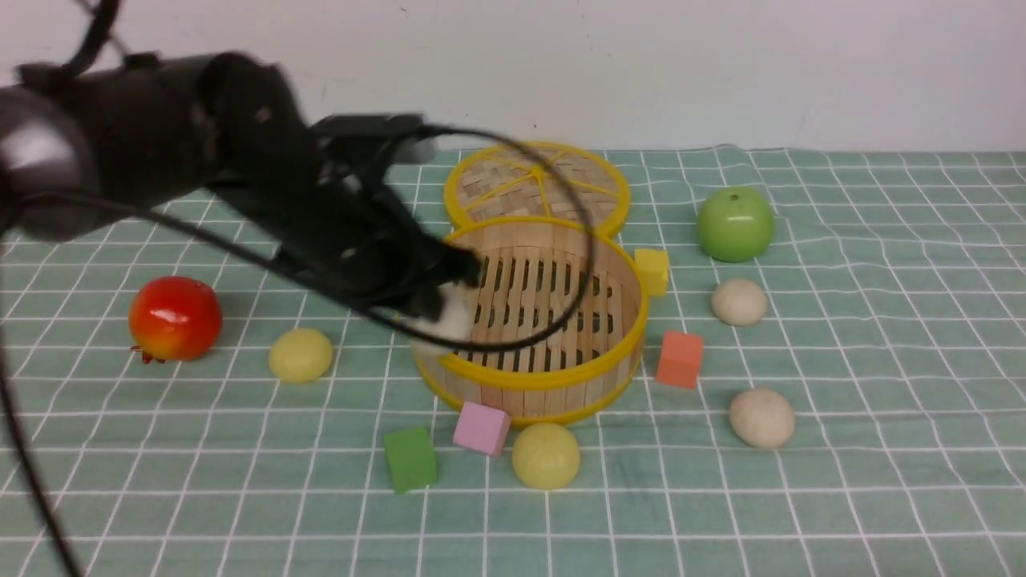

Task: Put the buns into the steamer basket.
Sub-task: Use the left arm to put the steamed stuffed bun into the steamer, then use the left arm to grab a steamed stuffed bun

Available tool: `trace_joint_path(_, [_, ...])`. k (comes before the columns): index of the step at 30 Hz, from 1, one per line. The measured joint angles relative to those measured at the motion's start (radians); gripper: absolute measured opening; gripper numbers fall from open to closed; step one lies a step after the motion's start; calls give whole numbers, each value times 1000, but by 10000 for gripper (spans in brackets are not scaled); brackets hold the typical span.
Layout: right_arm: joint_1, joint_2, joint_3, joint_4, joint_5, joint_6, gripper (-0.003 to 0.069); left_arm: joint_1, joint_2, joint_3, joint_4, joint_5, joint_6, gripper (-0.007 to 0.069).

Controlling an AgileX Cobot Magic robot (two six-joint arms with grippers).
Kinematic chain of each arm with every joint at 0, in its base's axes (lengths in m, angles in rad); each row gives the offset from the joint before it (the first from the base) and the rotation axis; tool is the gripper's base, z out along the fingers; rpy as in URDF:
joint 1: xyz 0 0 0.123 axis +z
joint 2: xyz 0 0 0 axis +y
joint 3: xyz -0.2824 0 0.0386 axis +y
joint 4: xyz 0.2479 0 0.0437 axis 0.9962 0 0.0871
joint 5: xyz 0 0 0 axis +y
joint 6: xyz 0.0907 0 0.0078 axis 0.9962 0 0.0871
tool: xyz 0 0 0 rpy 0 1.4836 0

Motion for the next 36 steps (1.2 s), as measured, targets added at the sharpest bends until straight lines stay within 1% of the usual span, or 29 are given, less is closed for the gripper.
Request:
trace_joint_path(5, [0,0,0,0,0,0,240,-22,149,-134,-17,-43,17,-5])
trace_joint_path(7, [0,0,0,0,0,0,240,-23,225,-186,2,-55,17,-5])
trace_joint_path(10, [0,0,0,0,0,0,240,-23,300,-226,36,-26,10,5])
trace_joint_path(12, [0,0,0,0,0,0,240,-23,327,-245,52,6,-4,27])
trace_joint_path(16, [0,0,0,0,0,0,240,-23,344,-269,61,24,-13,138])
trace_joint_path(20, [0,0,0,0,0,0,240,-23,319,-299,72,75,-14,298])
trace_joint_path(21, [0,0,0,0,0,0,240,-23,315,-301,73,78,-14,306])
trace_joint_path(22, [0,0,0,0,0,0,240,-23,285,-312,84,105,-14,353])
trace_joint_path(24, [0,0,0,0,0,0,240,-23,218,-316,104,144,-21,407])
trace_joint_path(26, [0,0,0,0,0,0,240,-18,143,-309,138,193,-46,435])
trace_joint_path(29, [0,0,0,0,0,0,240,10,57,-253,188,236,-99,440])
trace_joint_path(31, [0,0,0,0,0,0,240,51,17,-171,223,247,-131,429])
trace_joint_path(34, [0,0,0,0,0,0,240,130,5,-36,240,240,-149,390])
trace_joint_path(35, [0,0,0,0,0,0,240,141,9,-22,240,235,-152,383])
trace_joint_path(36, [0,0,0,0,0,0,240,178,23,19,239,203,-158,353])
